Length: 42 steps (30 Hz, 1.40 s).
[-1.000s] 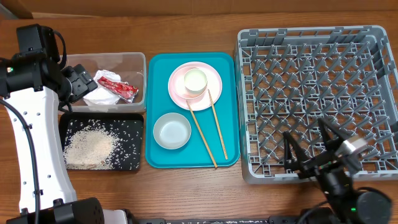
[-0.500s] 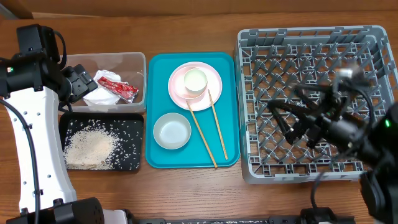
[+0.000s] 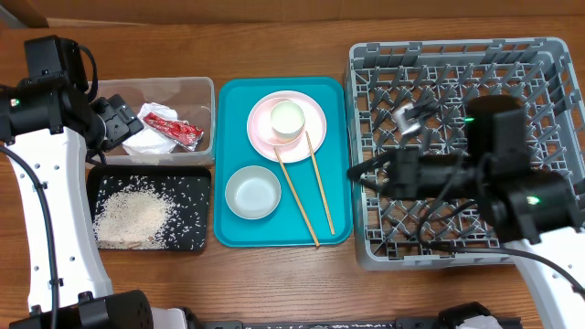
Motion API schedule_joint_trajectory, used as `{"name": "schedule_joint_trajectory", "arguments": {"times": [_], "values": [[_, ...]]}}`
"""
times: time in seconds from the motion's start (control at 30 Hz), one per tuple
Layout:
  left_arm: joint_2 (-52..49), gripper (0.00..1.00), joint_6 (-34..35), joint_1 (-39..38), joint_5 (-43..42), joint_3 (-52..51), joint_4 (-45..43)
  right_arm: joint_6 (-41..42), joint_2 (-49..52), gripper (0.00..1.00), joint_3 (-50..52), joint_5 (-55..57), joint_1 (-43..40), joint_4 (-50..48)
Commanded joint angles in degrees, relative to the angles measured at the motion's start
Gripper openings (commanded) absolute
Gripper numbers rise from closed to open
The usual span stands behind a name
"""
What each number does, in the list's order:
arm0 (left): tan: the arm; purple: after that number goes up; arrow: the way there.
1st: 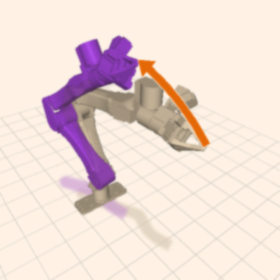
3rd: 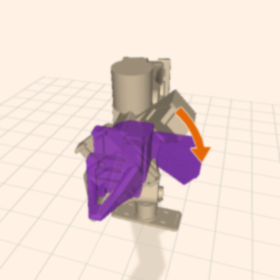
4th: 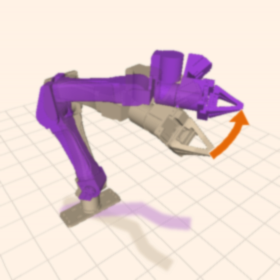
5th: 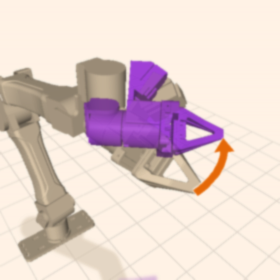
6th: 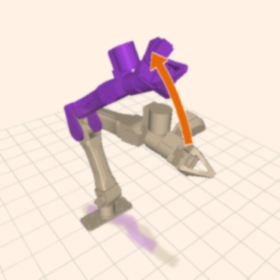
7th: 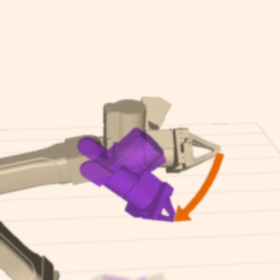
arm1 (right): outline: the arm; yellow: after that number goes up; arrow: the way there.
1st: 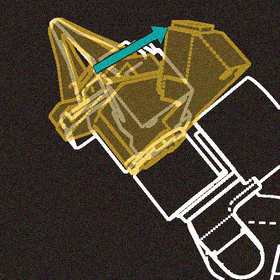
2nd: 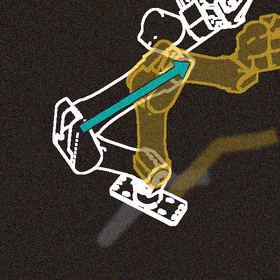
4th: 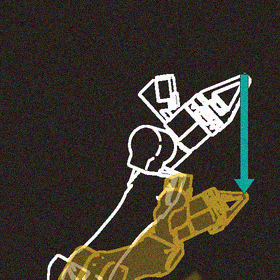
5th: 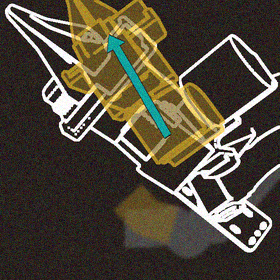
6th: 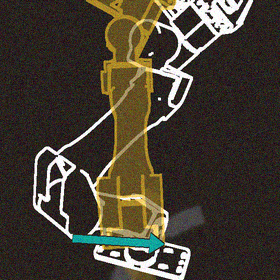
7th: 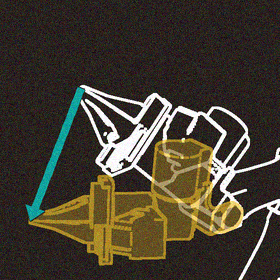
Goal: Sort waste into correct bins and load items into the dishwasher
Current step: 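Reach right gripper to a wooden chopstick on teal tray and grasp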
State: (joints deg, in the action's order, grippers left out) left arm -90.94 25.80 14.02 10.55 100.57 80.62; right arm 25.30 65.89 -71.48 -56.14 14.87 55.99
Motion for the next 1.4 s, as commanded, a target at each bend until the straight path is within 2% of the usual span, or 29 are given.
{"name": "schedule_joint_trajectory", "arguments": {"times": [0.0, 0.27, 0.5, 0.7, 0.9, 1.37], "values": [[-0.2, 1.0, 0.1, 0.2, 0.4, 0.8, 0.0, 3.5, 2.2, 0.2, -1.2, 18.4, 8.3, 1.6], [-0.2, 1.0, 0.2, 0.2, 0.4, 0.8, 0.0, 10.8, 9.1, 0.2, -1.2, 50.4, 25.7, 1.3], [-0.2, 1.0, 0.1, 0.2, 0.4, 0.8, 0.0, 10.8, 19.9, 0.2, -1.2, 64.7, 35.6, -2.4], [-0.2, 1.0, 0.2, 0.2, 0.4, 0.8, 0.0, 10.7, 30.4, 0.2, -1.2, 66.6, 36.8, -5.2], [-0.2, 1.0, 0.1, 0.2, 0.4, 0.8, 0.0, 10.7, 36.2, 0.2, -1.2, 66.6, 36.8, -6.7], [-0.2, 1.0, 0.2, 0.2, 0.4, 0.8, 0.0, 10.7, 38.1, 0.22, 0.5, 66.0, 36.8, -8.9]]}}
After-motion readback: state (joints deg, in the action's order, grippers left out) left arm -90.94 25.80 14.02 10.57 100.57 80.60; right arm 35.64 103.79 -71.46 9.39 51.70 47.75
